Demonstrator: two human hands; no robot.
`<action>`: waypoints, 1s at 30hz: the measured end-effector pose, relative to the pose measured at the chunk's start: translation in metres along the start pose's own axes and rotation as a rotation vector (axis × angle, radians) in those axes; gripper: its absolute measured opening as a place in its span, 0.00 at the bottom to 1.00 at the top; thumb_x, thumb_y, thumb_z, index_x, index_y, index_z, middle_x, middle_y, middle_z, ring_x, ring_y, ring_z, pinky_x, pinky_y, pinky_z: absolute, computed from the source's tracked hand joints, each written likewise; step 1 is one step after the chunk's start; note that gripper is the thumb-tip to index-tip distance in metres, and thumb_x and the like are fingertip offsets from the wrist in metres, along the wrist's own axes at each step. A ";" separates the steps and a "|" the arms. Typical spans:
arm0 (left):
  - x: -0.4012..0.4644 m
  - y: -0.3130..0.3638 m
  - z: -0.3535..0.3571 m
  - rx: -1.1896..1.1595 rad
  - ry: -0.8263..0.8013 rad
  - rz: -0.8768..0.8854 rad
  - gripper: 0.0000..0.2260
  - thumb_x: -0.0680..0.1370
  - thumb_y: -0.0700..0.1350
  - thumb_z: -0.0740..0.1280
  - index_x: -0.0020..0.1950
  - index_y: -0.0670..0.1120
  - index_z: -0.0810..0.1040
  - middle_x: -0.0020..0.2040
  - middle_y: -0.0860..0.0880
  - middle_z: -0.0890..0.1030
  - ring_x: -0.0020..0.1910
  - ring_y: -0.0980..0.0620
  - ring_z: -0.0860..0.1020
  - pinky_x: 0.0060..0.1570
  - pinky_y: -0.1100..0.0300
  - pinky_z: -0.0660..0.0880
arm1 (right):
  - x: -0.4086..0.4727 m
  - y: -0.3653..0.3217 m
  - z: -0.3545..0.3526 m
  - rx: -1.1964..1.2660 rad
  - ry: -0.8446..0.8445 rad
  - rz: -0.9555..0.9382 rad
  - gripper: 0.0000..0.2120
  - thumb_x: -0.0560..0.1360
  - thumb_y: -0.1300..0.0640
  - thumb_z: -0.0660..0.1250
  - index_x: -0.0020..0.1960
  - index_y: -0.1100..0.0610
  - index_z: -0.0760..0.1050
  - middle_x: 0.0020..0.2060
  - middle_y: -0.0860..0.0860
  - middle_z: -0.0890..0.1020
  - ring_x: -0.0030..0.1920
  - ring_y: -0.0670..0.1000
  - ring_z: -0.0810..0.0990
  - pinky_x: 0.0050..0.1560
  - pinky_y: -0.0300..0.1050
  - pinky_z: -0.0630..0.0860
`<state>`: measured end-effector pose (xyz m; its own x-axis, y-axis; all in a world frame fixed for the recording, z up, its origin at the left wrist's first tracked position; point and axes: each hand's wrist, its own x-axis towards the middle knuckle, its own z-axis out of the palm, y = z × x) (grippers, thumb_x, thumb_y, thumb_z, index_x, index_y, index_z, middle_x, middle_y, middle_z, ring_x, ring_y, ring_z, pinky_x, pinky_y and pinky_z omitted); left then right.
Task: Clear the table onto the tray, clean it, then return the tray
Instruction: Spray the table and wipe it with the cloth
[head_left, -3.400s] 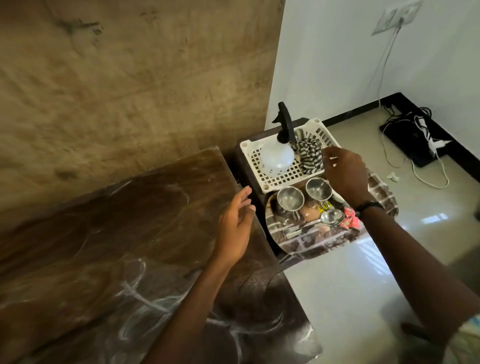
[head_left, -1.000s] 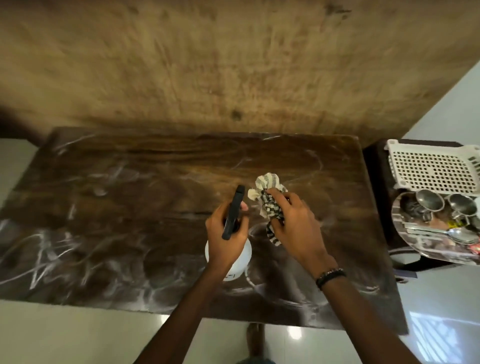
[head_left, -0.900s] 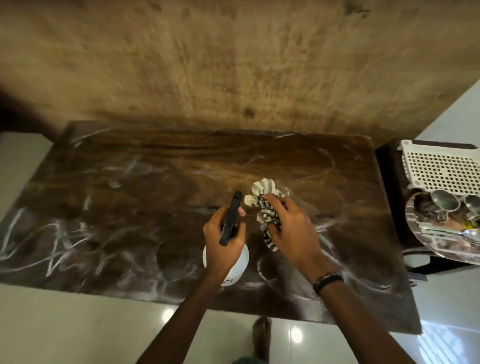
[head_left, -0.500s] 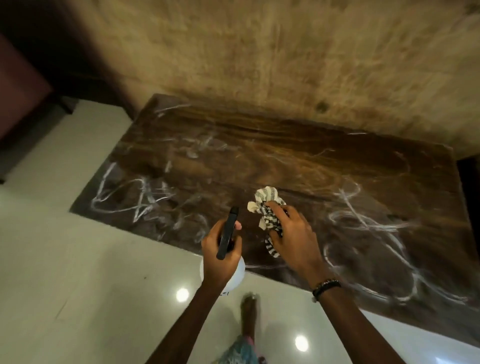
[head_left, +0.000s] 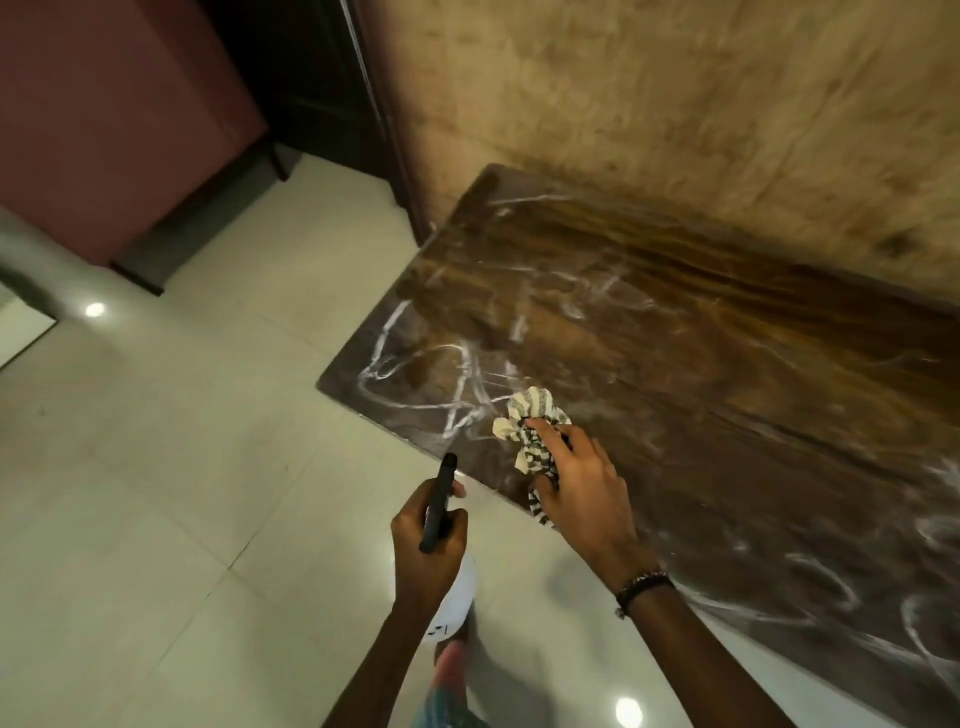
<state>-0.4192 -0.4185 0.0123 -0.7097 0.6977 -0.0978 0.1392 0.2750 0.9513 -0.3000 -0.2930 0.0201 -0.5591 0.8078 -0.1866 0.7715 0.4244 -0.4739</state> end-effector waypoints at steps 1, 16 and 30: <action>0.011 -0.006 -0.011 0.000 0.010 -0.022 0.16 0.72 0.25 0.62 0.44 0.45 0.77 0.34 0.38 0.74 0.22 0.56 0.65 0.24 0.68 0.63 | 0.011 -0.012 0.012 0.001 -0.012 -0.002 0.31 0.77 0.57 0.63 0.76 0.44 0.56 0.69 0.50 0.67 0.68 0.54 0.66 0.61 0.53 0.74; 0.136 -0.092 -0.071 0.147 -0.174 -0.108 0.14 0.71 0.36 0.70 0.35 0.54 0.74 0.24 0.58 0.73 0.21 0.57 0.70 0.27 0.74 0.65 | 0.114 -0.085 0.082 0.047 0.056 0.229 0.30 0.75 0.56 0.68 0.74 0.46 0.62 0.69 0.55 0.70 0.68 0.58 0.69 0.61 0.56 0.73; 0.154 -0.115 -0.087 0.224 -0.064 -0.264 0.12 0.72 0.41 0.74 0.31 0.42 0.74 0.24 0.43 0.71 0.21 0.53 0.65 0.25 0.67 0.64 | 0.133 -0.092 0.086 -0.012 0.005 0.147 0.31 0.75 0.56 0.68 0.75 0.48 0.61 0.67 0.55 0.72 0.66 0.56 0.71 0.61 0.51 0.74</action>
<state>-0.6051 -0.4003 -0.0870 -0.6977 0.6214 -0.3565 0.1103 0.5849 0.8036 -0.4709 -0.2598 -0.0351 -0.4377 0.8640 -0.2488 0.8487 0.3056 -0.4317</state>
